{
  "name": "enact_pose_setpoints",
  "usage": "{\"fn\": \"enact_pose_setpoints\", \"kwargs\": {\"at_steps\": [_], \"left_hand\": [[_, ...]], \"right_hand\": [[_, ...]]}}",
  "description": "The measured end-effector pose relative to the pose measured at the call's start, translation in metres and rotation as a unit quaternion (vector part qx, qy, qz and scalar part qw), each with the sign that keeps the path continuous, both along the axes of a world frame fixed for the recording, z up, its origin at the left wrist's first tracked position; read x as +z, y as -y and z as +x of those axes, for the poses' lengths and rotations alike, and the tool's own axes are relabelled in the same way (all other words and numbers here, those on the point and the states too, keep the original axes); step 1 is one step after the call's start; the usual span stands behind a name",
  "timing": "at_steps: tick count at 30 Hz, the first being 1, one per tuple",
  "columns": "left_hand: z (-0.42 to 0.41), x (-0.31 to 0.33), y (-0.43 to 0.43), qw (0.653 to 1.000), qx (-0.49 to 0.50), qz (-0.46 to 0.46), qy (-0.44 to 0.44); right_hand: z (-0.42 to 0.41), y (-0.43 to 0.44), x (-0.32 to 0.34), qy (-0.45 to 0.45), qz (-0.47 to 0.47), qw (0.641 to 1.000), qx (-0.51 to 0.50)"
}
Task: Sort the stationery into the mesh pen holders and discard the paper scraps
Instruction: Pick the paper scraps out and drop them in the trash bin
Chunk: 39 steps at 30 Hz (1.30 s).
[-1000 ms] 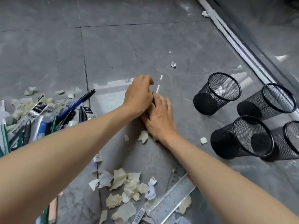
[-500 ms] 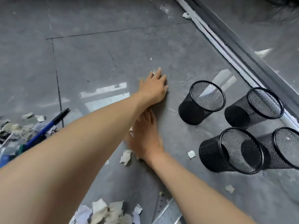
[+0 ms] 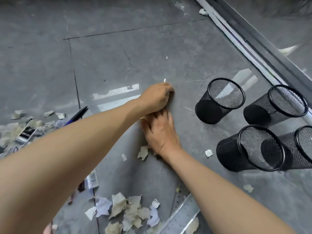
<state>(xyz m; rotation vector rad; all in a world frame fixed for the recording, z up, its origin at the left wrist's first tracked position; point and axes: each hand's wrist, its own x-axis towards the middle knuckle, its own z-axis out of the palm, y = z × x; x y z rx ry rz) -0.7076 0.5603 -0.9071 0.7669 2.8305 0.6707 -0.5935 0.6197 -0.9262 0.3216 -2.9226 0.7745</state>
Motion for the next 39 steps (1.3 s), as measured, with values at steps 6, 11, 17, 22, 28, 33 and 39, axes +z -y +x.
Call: {"fn": "enact_pose_setpoints", "kwargs": {"at_steps": [6,11,17,22,28,33,39], "left_hand": [[0.063,0.023,0.043,0.998,0.036,0.031,0.042],[0.123,0.026,0.075,0.993,0.079,0.028,0.085],[0.17,0.029,0.066,0.994,0.012,-0.016,0.104],[0.194,0.041,0.073,0.988,-0.051,-0.092,0.111],[0.21,0.046,0.097,0.976,-0.094,-0.106,0.167],[0.24,0.042,0.112,0.982,-0.052,-0.055,0.17],[0.283,0.031,0.123,0.983,0.029,-0.042,0.176]], "right_hand": [[0.003,0.0,0.004,0.023,-0.039,0.999,-0.003],[0.02,0.001,0.017,-0.02,-0.16,0.975,-0.151],[0.057,-0.033,0.035,0.02,-0.033,0.966,-0.256],[0.095,-0.06,0.027,0.219,0.023,0.933,-0.286],[0.113,-0.055,0.028,0.254,0.028,0.953,-0.165],[0.12,-0.004,0.029,0.245,0.06,0.968,0.014],[0.153,0.021,0.036,0.249,0.121,0.953,0.126]]}}
